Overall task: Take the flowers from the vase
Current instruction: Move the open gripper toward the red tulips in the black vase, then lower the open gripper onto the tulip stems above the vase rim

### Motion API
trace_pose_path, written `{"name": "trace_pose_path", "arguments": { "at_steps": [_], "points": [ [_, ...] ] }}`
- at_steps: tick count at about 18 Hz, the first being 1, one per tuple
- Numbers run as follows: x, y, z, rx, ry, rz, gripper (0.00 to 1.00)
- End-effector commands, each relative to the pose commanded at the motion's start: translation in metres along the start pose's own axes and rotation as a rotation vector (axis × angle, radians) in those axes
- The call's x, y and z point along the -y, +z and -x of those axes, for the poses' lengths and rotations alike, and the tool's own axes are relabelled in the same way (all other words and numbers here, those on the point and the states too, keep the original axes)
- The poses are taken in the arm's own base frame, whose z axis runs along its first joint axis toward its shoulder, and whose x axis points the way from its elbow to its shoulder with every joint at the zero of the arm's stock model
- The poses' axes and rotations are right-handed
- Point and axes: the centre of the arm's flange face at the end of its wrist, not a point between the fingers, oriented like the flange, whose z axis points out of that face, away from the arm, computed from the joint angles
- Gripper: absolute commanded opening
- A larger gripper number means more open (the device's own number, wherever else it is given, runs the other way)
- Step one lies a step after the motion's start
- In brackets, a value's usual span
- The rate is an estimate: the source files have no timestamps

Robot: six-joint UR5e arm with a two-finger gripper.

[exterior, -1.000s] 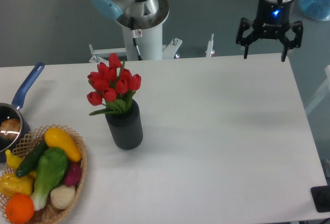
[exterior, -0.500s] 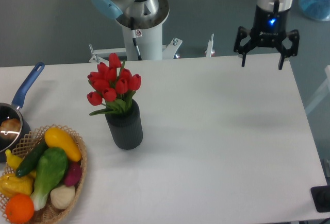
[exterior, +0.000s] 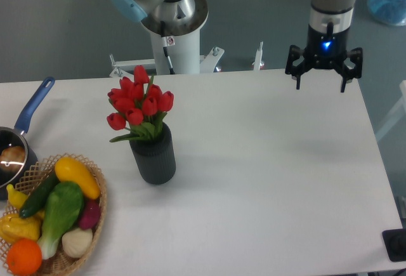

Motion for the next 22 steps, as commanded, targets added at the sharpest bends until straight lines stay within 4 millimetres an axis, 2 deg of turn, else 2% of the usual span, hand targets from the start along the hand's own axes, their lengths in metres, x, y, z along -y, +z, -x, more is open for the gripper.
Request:
{"name": "trace_pose_path", "arguments": {
  "at_steps": [2,5,8,11,14,17,20,21,22],
  "points": [
    [-0.004,0.002,0.000,0.028,-0.055,0.105,1.00],
    [-0.010,0.005,-0.017,0.022,-0.035,0.294,1.00],
    [-0.009,0.005,-0.019,0.002,-0.039,0.315,1.00],
    [0.023,-0.010,-0.037,-0.034,-0.009,0.204,1.00],
    [0.032,-0.014,-0.047,-0.125,-0.018,0.068,1.00],
    [0.030,-0.008,-0.053,-0.164,0.044,0.045,1.00],
    [0.013,0.000,-0.064,-0.198,0.227,0.022,1.00],
    [0.010,-0.002,-0.064,-0.219,0.284,-0.026,1.00],
    [-0.001,-0.003,-0.054,-0.261,0.338,-0.125,1.00]
  ]
}}
